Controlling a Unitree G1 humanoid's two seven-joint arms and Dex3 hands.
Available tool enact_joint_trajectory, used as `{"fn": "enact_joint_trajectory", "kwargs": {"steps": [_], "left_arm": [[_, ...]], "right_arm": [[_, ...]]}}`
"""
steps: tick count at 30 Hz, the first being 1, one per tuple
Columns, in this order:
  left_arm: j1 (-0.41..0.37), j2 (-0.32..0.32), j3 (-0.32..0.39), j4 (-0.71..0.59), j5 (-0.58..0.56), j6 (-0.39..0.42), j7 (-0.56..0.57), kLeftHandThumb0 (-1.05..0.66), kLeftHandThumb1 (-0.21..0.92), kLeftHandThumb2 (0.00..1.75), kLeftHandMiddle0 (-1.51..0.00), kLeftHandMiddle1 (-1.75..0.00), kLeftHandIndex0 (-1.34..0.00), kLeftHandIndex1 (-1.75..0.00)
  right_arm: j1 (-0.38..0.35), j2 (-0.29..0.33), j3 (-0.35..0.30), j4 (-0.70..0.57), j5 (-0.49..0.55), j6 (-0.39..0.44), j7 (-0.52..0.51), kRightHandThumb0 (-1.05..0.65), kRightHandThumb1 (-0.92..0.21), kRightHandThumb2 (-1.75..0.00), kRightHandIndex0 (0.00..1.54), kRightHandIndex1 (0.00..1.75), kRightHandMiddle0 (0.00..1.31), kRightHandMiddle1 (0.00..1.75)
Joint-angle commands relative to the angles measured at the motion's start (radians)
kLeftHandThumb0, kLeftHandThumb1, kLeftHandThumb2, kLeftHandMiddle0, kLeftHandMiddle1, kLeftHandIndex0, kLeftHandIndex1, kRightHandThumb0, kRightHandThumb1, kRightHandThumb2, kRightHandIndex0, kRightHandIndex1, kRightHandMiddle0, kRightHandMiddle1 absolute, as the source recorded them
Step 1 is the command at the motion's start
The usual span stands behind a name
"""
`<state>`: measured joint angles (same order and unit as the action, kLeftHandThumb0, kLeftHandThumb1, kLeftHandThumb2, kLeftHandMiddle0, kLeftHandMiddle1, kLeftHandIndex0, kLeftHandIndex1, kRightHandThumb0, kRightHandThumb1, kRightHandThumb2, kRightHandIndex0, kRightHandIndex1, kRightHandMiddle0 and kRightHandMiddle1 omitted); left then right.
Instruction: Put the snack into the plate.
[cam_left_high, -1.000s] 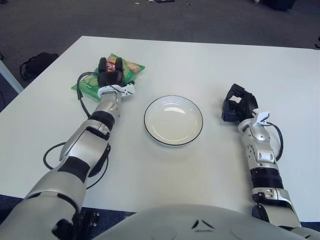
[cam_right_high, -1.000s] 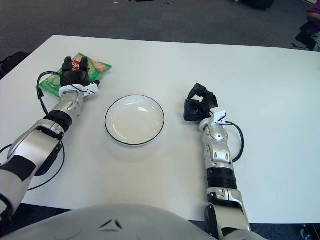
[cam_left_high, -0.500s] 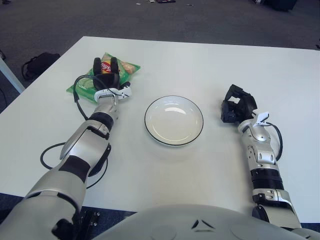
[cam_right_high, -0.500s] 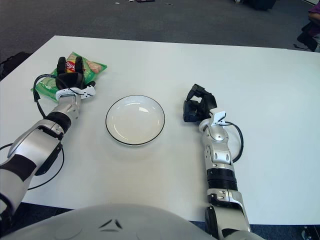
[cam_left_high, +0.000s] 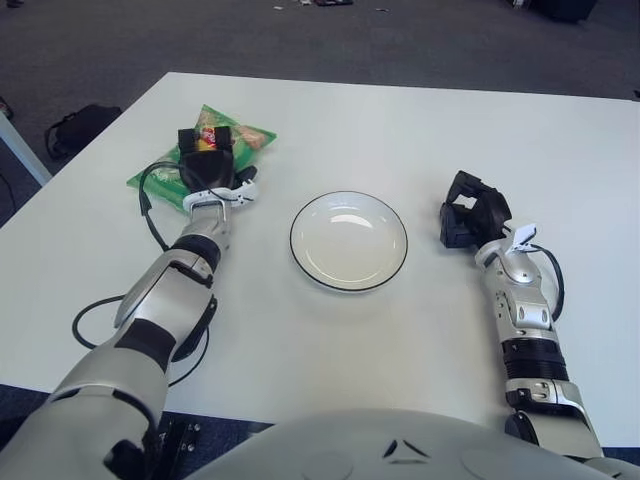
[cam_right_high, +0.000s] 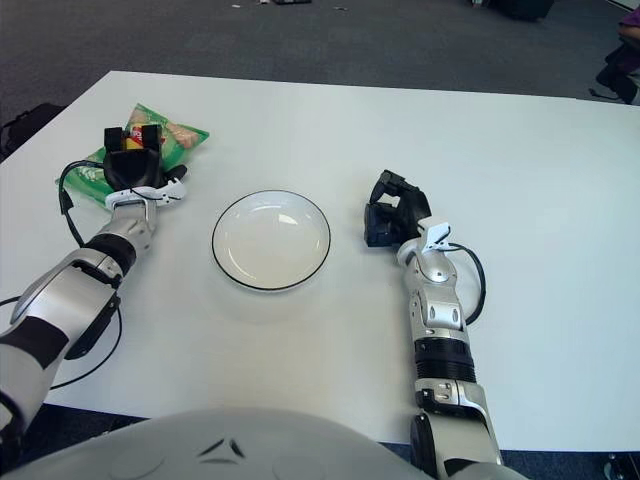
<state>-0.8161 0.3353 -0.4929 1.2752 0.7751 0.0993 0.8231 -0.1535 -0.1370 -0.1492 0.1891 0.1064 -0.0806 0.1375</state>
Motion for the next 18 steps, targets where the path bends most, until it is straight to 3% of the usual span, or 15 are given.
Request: {"fn": "enact_joint_trajectory", "kwargs": {"steps": [1,3,6,9,14,18], "left_arm": [[0.047,0.013,-0.007,0.038,-0.006,-0.028,-0.007,-0.06,0.33,1.28,-0.57,-1.74,-0.49,-1.61],[0.047,0.018,-0.005,0.041,-0.009,-0.05,0.006,-0.03,0.25,1.37,-0.6,-1.74,-0.54,-1.65],[0.047,0.024,-0.003,0.044,-0.013,-0.08,0.022,-0.01,0.05,1.55,-0.76,-1.57,-0.73,-1.71],[0.045,0.032,-0.006,0.046,-0.013,-0.095,0.025,0.0,-0.07,1.64,-0.89,-1.45,-0.81,-1.74],[0.041,0.045,-0.017,0.043,-0.003,-0.115,0.045,0.0,-0.15,1.69,-1.01,-1.31,-0.87,-1.74],[0.038,0.057,-0.027,0.042,0.002,-0.131,0.038,0.0,-0.15,1.68,-1.06,-1.24,-0.85,-1.75]], "right_arm": [[0.106,0.02,-0.004,0.051,0.015,0.013,0.004,-0.58,-0.11,-1.57,1.36,1.75,0.79,1.75],[0.106,0.02,-0.005,0.052,0.019,0.014,0.009,-0.58,-0.11,-1.57,1.36,1.75,0.79,1.75],[0.105,0.019,-0.006,0.054,0.025,0.013,0.018,-0.57,-0.11,-1.57,1.37,1.75,0.79,1.75],[0.105,0.021,-0.005,0.052,0.028,0.013,0.025,-0.57,-0.11,-1.57,1.37,1.75,0.79,1.75],[0.105,0.022,-0.007,0.049,0.032,0.017,0.03,-0.57,-0.11,-1.57,1.37,1.75,0.79,1.75],[0.106,0.023,-0.003,0.044,0.033,0.022,0.027,-0.58,-0.11,-1.57,1.36,1.75,0.79,1.75]]}}
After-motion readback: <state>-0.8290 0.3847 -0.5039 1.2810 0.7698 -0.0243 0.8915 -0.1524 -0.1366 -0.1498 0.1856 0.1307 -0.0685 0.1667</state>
